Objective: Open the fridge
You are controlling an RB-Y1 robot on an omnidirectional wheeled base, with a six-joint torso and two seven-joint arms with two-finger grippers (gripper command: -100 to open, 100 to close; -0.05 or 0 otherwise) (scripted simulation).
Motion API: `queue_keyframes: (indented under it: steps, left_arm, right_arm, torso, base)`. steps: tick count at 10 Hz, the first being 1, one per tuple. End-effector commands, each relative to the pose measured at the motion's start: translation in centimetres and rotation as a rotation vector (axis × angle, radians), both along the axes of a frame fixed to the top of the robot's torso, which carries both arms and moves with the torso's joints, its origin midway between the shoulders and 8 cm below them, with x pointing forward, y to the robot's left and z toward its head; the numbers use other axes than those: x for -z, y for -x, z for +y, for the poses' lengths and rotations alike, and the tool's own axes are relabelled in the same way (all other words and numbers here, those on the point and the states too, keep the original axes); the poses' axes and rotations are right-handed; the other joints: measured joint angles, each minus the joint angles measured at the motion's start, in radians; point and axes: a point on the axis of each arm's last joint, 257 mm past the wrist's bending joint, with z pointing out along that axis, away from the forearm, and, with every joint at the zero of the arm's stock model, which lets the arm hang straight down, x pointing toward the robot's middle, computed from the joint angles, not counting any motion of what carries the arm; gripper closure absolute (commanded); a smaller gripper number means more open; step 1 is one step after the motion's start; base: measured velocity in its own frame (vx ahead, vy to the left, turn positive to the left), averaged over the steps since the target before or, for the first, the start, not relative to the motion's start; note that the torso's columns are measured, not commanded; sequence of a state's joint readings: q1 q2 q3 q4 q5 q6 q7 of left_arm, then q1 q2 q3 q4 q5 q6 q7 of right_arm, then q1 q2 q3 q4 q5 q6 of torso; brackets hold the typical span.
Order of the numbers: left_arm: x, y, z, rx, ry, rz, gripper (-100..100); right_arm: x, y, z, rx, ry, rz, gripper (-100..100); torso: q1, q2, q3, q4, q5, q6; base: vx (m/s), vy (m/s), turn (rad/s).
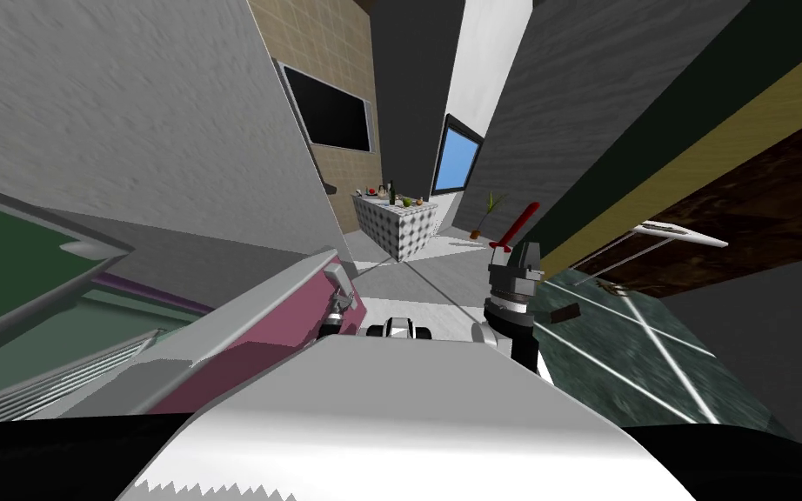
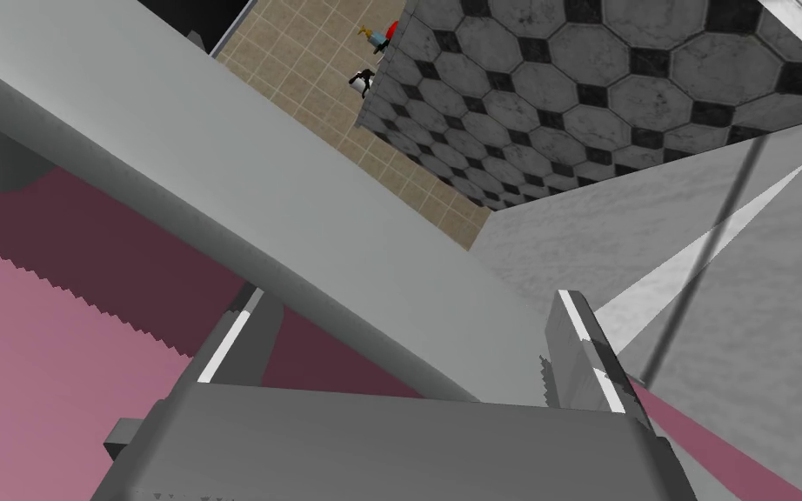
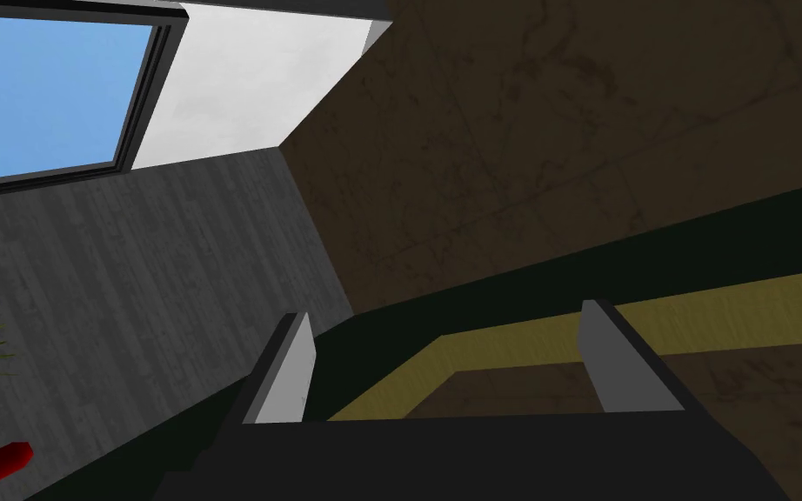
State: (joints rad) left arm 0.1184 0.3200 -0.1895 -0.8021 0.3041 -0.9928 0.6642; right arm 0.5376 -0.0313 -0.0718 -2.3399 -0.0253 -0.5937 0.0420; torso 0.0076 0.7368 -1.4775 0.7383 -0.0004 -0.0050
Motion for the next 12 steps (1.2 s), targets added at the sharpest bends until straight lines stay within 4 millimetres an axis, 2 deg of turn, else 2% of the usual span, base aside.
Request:
queue_keyframes:
  steps: [1,7,8,9,10,11,12]
  left_arm:
    - [-0.1,-2.3,0.2,-0.006,-0.011,0.003,-100]
    - [-1.6,-8.0,-0.5,-0.001,-0.020,0.002,-100]
    - [-2.1,-8.6,-0.8,0.003,-0.020,-0.011,-100]
    - [-1.9,-9.5,-0.8,-0.002,-0.020,0.008,-100]
    - [-2.7,-10.4,-1.1,0.005,-0.020,-0.011,-100]
    - [-2.7,-10.4,-1.1,0.005,-0.020,-0.011,-100]
    - [-2.5,-11.3,-1.3,0.001,-0.019,0.007,-100]
  right_arm:
    - [0.0,0.0,0.0,0.000,0.000,0.000,0]
    - [0.0,0.0,0.0,0.000,0.000,0.000,0]
    - [0.0,0.0,0.0,0.000,0.000,0.000,0]
    - [0.0,0.0,0.0,0.000,0.000,0.000,0]
    - [0.0,0.0,0.0,0.000,0.000,0.000,0]
    - [0.0,0.0,0.0,0.000,0.000,0.000,0]
    - [0.0,0.0,0.0,0.000,0.000,0.000,0]
  torso:
    - [-0.002,0.001,0.001,0.002,-0.001,0.001]
    - [-0.012,0.007,0.004,0.004,-0.004,0.003]
    - [-0.011,0.008,0.005,0.004,-0.004,0.003]
    - [-0.011,0.009,0.005,0.006,-0.005,0.002]
    - [-0.012,0.009,0.005,0.006,-0.005,0.003]
    - [-0.012,0.010,0.006,0.006,-0.005,0.003]
    - [-0.010,0.005,0.004,0.003,-0.002,0.004]
  base:
    - [-0.061,0.042,0.023]
    - [-0.083,0.018,0.009]
    - [-0.075,0.009,0.000]
    - [-0.077,0.001,0.022]
    - [-0.072,0.010,0.004]
    - [-0.035,0.020,0.015]
    - [-0.072,0.033,0.016]
